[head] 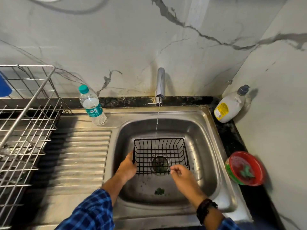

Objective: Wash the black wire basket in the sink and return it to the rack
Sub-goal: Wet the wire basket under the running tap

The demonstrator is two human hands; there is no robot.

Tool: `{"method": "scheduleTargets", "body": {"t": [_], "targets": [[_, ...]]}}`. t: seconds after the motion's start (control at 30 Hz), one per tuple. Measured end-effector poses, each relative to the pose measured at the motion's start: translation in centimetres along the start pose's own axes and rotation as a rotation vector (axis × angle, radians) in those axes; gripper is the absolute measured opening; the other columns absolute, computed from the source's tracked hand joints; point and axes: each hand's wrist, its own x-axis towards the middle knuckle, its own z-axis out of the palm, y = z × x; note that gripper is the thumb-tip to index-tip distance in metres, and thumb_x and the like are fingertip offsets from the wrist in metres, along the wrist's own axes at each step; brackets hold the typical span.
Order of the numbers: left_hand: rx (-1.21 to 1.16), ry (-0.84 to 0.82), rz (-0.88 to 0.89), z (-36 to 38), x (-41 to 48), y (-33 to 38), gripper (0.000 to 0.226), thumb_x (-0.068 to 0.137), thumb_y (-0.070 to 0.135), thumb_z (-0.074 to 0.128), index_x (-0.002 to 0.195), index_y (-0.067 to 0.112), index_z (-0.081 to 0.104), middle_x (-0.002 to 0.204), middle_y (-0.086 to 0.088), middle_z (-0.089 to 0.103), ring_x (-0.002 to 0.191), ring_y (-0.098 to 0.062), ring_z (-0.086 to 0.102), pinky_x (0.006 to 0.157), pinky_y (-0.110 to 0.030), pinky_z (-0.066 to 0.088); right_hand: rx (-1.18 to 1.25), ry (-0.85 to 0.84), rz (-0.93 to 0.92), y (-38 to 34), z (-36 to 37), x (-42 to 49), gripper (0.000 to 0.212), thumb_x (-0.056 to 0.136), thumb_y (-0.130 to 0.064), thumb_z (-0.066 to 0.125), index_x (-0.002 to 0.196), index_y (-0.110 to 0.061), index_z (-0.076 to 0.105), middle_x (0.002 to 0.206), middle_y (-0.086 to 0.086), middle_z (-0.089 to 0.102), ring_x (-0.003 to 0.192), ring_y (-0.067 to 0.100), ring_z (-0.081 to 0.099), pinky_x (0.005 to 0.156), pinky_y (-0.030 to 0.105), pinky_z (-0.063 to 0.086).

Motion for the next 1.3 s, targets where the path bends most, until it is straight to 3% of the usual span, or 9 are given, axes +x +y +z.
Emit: {"method": "scheduleTargets", "body": {"t": [0.13,0.3,0.47,0.77,0.87,0.93,1.07,1.2,1.3], "targets": [[-0.042,0.031,-0.011,0.3,0.1,-0.1,0.066,0.099,0.004,0.048,0.156,0.03,0.027,0.136,-0.007,0.061,0.113,-0.018,0.062,0.093,-0.029,0.053,-0.077,0.02,-0.007,0.0,-0.3,1.8,0.025,0.102,-0.032,0.05,0.126,-0.031,0.057,0.127,-0.009,0.061,0.109,0.007,0.058,0.095,0.031,0.052],[0.01,0.024,0.002,0.4,0.4,-1.0,0.054,0.1,0.001,0.046,0.148,0.027,0.047,0.148,-0.008,0.052,0.128,-0.021,0.056,0.106,-0.033,0.049,-0.188,0.051,-0.026,0.2,-0.8,4.6,0.035,0.103,-0.022,0.049,0.138,-0.019,0.051,0.143,0.003,0.054,0.124,0.018,0.055,0.095,0.028,0.046],[0.011,0.025,-0.026,1.2,0.3,-1.0,0.054,0.101,0.004,0.043,0.152,0.024,0.041,0.151,-0.006,0.048,0.135,-0.023,0.051,0.112,-0.037,0.044,-0.329,-0.082,-0.035,1.1,-1.1,5.9,0.04,0.1,-0.024,0.057,0.139,-0.019,0.05,0.146,0.003,0.047,0.132,0.02,0.049,0.108,0.033,0.043],[0.036,0.078,0.014,1.6,0.7,-0.1,0.052,0.105,0.014,0.043,0.156,0.023,0.034,0.15,-0.006,0.05,0.136,-0.024,0.049,0.111,-0.035,0.04,-0.616,-0.203,-0.185,2.4,-1.7,7.9,0.048,0.1,-0.026,0.058,0.146,-0.023,0.044,0.161,0.002,0.031,0.154,0.02,0.011,0.122,0.041,0.018],[-0.062,0.136,-0.004,1.9,0.9,0.0,0.05,0.104,0.012,0.044,0.152,0.026,0.039,0.145,-0.006,0.053,0.128,-0.021,0.056,0.1,-0.032,0.047,-0.669,-0.23,-0.203,3.0,-1.4,8.2,0.059,0.098,-0.028,0.06,0.152,-0.023,0.035,0.163,-0.003,0.027,0.155,0.02,0.004,0.124,0.045,0.014],[-0.171,0.228,-0.08,1.9,1.8,0.0,0.041,0.103,0.015,0.048,0.143,0.023,0.046,0.134,-0.009,0.06,0.107,-0.019,0.062,0.087,-0.03,0.051,-0.738,-0.185,-0.232,3.1,-1.0,8.5,0.059,0.099,-0.025,0.059,0.153,-0.023,0.034,0.162,-0.003,0.031,0.154,0.021,0.011,0.124,0.042,0.016],[-0.365,0.153,-0.328,1.6,4.6,0.8,0.034,0.103,0.044,0.046,0.106,0.016,0.066,0.109,-0.009,0.069,0.1,-0.023,0.058,0.102,-0.043,0.045,-0.94,-0.107,-0.285,2.3,-0.7,9.2,0.039,0.102,-0.022,0.051,0.141,-0.022,0.049,0.139,0.002,0.057,0.132,0.023,0.048,0.112,0.038,0.039],[-0.297,0.258,-0.263,2.5,5.2,2.1,0.051,0.104,0.054,0.033,0.103,0.016,0.068,0.099,-0.007,0.066,0.094,-0.021,0.059,0.086,-0.037,0.04,-0.959,-0.107,-0.364,1.0,-0.8,9.4,0.027,0.106,-0.03,0.04,0.122,-0.026,0.061,0.115,0.002,0.064,0.106,0.018,0.061,0.097,0.034,0.051],[-0.314,0.429,-0.117,2.8,4.4,3.2,0.051,0.105,0.051,0.031,0.097,0.014,0.065,0.095,-0.007,0.065,0.089,-0.021,0.062,0.08,-0.039,0.051,-0.906,-0.013,-0.414,0.4,-1.3,9.4,0.028,0.105,-0.032,0.045,0.126,-0.029,0.062,0.114,0.0,0.065,0.11,0.018,0.06,0.099,0.034,0.049]]}}
